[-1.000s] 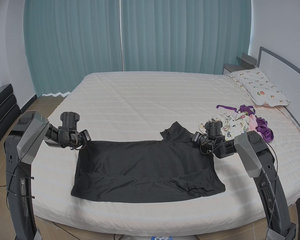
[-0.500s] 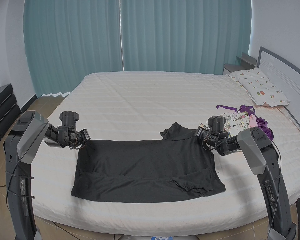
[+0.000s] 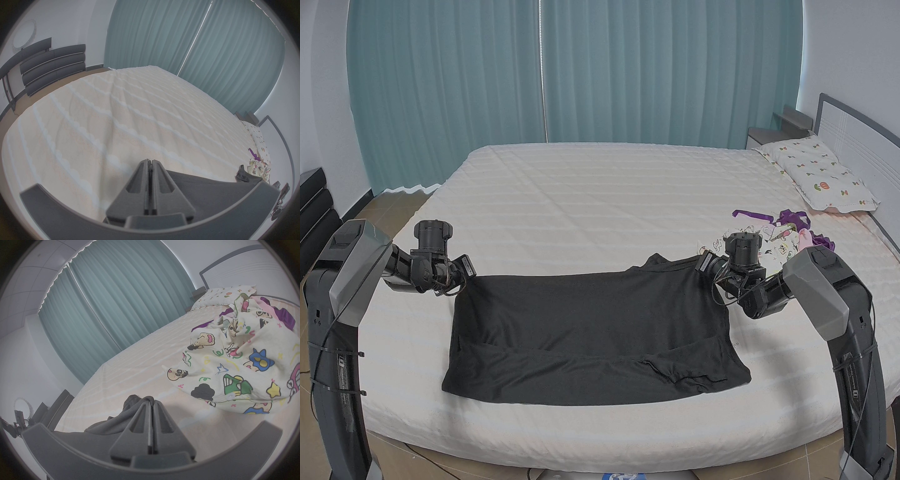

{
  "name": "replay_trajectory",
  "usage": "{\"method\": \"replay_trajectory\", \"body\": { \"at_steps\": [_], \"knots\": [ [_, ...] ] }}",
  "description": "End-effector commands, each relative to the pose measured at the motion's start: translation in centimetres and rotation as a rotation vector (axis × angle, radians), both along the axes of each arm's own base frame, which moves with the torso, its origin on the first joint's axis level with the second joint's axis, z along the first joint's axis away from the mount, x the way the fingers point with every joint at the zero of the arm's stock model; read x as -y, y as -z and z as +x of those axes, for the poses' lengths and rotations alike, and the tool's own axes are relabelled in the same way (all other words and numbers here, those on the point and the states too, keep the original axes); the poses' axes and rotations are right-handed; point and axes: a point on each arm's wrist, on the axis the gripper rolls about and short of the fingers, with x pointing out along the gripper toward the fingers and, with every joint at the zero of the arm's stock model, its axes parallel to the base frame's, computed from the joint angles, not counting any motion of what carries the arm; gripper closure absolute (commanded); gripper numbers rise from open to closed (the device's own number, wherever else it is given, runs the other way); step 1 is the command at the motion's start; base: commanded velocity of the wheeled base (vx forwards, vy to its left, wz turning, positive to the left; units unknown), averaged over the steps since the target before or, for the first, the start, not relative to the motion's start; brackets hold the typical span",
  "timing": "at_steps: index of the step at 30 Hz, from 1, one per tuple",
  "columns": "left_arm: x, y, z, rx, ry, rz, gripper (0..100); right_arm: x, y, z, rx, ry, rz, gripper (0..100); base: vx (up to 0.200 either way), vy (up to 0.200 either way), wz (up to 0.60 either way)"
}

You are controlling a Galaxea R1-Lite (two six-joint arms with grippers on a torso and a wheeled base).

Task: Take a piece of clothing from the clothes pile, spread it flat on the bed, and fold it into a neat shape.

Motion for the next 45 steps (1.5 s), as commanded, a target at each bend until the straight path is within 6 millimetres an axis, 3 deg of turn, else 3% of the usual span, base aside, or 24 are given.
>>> {"method": "replay_trajectory", "body": {
  "at_steps": [1, 14, 22, 27, 34, 35, 45],
  "knots": [
    [-0.2, -0.3, -0.4, -0.003, -0.004, 0.001, 100, 0.2, -1.3, -0.8, 0.009, -0.002, 0.002, 100, 0.000, 0.000, 0.00],
    [-0.7, -2.0, -2.8, -0.020, -0.005, -0.004, 100, 0.7, -2.8, -3.5, -0.015, -0.014, -0.004, 100, 0.000, 0.000, 0.00],
    [-0.5, -1.3, -5.4, -0.097, 0.003, -0.005, 100, 1.1, -1.9, -7.8, -0.086, -0.064, -0.052, 100, 0.000, 0.000, 0.00],
    [-0.5, -0.5, -6.4, -0.138, 0.001, -0.008, 100, 1.4, -0.6, -9.7, -0.118, -0.080, -0.088, 100, 0.000, 0.000, 0.00],
    [-0.5, 1.9, -8.6, -0.219, 0.000, -0.016, 100, 1.5, 1.3, -12.1, -0.152, -0.094, -0.100, 100, 0.000, 0.000, 0.00],
    [-0.4, 3.0, -9.4, -0.219, 0.002, -0.014, 100, 1.3, 1.5, -12.9, -0.160, -0.102, -0.103, 100, 0.000, 0.000, 0.00],
    [-0.3, 5.0, -11.5, -0.259, 0.024, 0.003, 100, 1.2, 3.4, -14.6, -0.211, -0.136, -0.158, 100, 0.000, 0.000, 0.00]
  ]
}}
